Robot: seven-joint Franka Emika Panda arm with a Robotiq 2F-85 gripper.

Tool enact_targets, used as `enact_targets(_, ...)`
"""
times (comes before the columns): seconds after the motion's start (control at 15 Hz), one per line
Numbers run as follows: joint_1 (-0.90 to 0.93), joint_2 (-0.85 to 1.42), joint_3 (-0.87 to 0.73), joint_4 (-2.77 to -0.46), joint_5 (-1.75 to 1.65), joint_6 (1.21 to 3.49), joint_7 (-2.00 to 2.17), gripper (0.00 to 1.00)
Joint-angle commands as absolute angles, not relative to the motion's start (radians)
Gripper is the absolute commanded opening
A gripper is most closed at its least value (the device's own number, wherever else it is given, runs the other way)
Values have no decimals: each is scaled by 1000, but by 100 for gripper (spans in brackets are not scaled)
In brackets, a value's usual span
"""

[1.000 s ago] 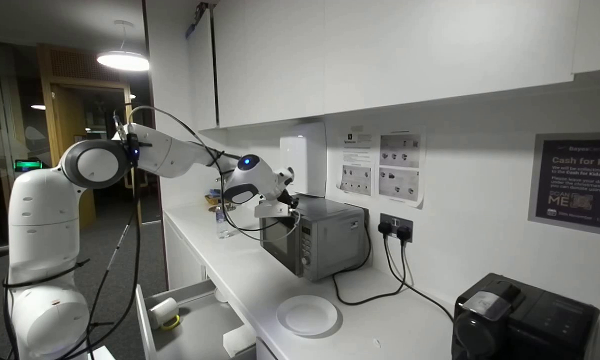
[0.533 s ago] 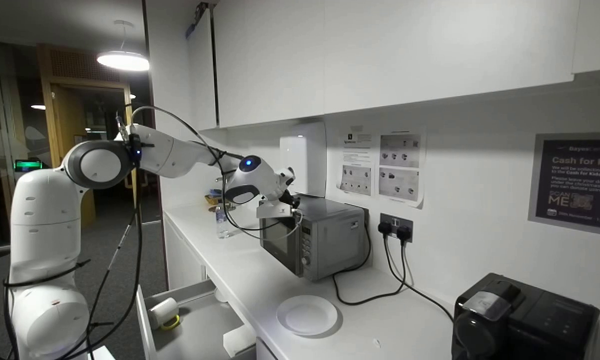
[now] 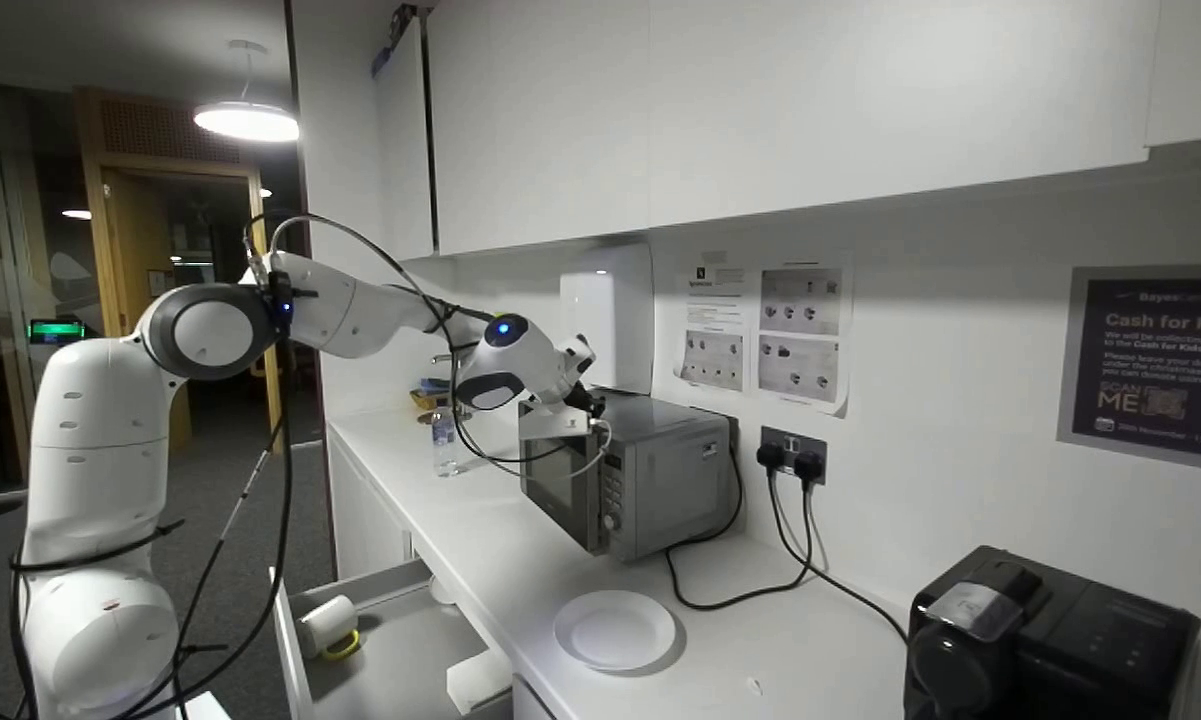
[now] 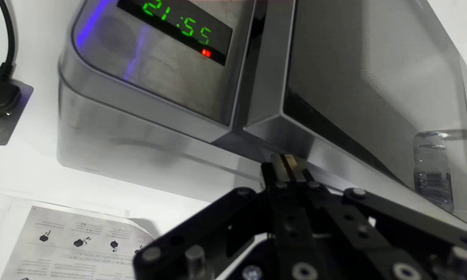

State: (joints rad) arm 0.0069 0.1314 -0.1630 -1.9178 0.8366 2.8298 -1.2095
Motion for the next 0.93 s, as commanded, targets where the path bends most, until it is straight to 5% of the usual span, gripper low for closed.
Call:
enact_targets(0.0,-5,162,-157,-1877,877,2845,-1259,0)
enact_targets(0.87,12,114,-183,-1933,730,2797,-1072,0)
